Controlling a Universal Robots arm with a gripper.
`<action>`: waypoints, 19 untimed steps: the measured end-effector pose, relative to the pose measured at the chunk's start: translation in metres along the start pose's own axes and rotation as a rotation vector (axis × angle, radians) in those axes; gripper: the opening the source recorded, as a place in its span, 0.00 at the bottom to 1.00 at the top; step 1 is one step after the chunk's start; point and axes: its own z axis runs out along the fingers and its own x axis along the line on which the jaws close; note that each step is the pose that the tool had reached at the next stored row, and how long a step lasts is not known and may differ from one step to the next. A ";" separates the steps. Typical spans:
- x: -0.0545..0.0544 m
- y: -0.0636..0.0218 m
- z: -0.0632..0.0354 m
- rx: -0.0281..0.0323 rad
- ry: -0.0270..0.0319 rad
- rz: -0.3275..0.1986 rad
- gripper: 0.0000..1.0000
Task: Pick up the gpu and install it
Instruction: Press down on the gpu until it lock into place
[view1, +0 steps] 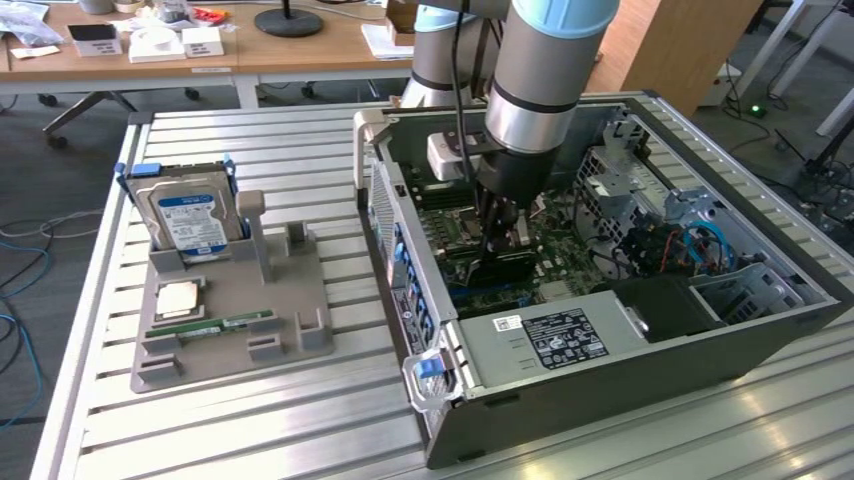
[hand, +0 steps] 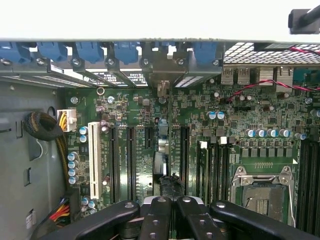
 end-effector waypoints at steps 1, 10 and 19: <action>0.000 0.0000 0.0000 0.0001 0.0001 0.000 0.11; 0.000 0.0006 0.0005 0.0001 0.0000 0.000 0.11; 0.000 0.0007 0.0008 0.0000 0.0001 0.000 0.11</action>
